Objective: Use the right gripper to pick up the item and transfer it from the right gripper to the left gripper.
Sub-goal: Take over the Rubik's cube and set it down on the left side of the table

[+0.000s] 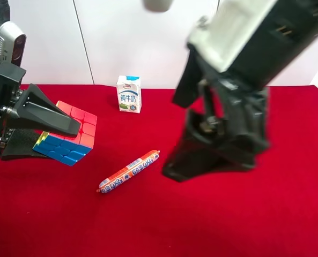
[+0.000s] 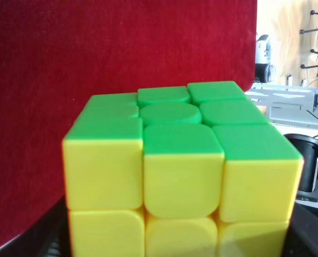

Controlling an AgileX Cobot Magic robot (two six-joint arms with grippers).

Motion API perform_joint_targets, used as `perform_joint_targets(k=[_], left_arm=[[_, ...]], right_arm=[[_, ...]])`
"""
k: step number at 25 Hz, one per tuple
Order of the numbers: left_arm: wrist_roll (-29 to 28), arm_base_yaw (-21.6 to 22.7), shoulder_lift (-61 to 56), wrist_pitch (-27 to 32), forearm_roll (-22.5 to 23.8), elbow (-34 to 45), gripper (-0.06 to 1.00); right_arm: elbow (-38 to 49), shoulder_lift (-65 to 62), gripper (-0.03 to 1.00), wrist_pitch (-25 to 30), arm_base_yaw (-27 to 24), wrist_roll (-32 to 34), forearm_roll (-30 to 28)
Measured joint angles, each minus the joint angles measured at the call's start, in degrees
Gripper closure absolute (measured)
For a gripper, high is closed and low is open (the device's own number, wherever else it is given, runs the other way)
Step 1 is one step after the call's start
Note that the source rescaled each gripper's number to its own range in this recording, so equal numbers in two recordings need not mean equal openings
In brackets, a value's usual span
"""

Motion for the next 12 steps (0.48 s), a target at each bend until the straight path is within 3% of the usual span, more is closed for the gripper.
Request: perform_joint_targets(k=[6,12], left_arm=[[1.23,0.00,0.00,0.00,0.05,0.00,0.93],[1.35,0.00,0.00,0.04,0.05,0.00,0.93]], right_arm=[[0.80,-6.84,-0.03,1.26,0.00,7.81,-0.34],[11.66,-18.12,-0.03,1.31,0.00,14.99,-2.01]])
